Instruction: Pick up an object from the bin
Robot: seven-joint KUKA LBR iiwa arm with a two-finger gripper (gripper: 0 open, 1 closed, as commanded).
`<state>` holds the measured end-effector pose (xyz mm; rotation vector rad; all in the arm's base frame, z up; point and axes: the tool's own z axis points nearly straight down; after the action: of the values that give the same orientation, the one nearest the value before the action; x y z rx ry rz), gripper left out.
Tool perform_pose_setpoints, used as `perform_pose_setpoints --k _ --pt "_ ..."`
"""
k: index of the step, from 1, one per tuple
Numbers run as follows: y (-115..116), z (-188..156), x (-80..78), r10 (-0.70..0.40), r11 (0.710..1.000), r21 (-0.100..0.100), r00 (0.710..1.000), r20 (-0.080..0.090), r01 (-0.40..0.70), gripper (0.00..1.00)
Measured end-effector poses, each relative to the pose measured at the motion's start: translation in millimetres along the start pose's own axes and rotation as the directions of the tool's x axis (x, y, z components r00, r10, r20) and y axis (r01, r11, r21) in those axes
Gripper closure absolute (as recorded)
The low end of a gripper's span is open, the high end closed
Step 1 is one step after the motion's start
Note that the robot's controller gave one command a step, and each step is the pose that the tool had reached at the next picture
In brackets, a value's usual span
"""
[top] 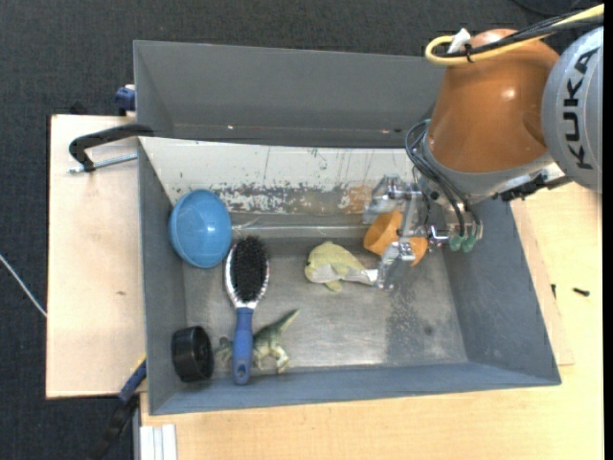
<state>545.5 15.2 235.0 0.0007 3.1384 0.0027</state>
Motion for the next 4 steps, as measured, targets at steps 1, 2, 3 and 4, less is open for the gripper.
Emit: perform_pose_setpoints --k 1,2,3,4 --pt "16.5 119.4 -24.4 -0.237 0.972 -0.001 0.972 -0.008 0.237 0.00" --pt "26.9 162.8 -39.2 -0.254 0.967 0.001 0.967 0.006 0.254 0.00" --pt "27.1 159.5 -41.5 -0.254 0.967 0.002 0.967 0.017 0.254 1.00" --pt "-7.3 45.3 -21.9 -0.565 0.825 0.006 0.825 0.006 0.565 1.00"
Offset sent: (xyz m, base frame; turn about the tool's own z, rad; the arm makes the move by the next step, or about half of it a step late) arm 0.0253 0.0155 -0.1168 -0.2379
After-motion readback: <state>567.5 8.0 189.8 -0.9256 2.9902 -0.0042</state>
